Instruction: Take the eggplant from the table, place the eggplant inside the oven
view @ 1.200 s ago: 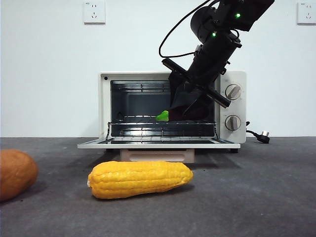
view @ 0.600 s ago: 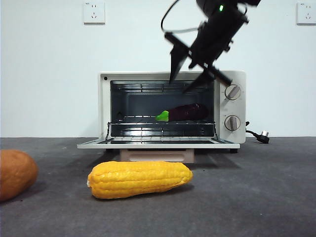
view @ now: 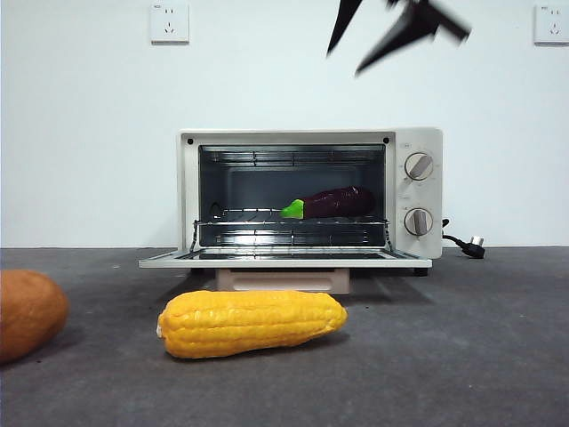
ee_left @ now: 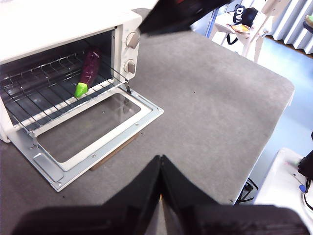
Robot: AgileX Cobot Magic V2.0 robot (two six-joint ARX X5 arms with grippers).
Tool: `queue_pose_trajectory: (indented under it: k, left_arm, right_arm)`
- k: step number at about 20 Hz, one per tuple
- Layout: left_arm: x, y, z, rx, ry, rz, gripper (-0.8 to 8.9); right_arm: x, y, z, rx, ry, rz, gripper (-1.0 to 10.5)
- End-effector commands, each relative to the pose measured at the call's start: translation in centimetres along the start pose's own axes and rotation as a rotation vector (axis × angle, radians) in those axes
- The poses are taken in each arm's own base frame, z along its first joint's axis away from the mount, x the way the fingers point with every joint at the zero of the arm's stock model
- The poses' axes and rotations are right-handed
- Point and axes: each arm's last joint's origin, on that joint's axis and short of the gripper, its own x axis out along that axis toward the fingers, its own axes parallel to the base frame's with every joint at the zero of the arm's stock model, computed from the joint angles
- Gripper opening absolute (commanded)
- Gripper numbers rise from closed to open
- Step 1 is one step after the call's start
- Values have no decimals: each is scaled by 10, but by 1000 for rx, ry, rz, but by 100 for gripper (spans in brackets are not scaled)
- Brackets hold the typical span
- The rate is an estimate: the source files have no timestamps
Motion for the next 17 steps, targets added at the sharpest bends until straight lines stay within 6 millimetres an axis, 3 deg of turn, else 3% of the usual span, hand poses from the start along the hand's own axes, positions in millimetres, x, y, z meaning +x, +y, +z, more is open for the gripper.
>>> queue_pose_trajectory:
  k: [1, 9, 17]
  left_arm:
    - [2, 1, -1, 15, 3, -5, -6]
    - [6, 5, 0, 17, 21, 26, -6]
    - [9, 7, 0, 12, 27, 24, -6]
  right_arm:
    - [-26, 6, -2, -105, -31, 9, 198]
    - [-111, 16, -26, -227, -59, 15, 195]
    - [-179, 19, -60, -278, -98, -6, 193]
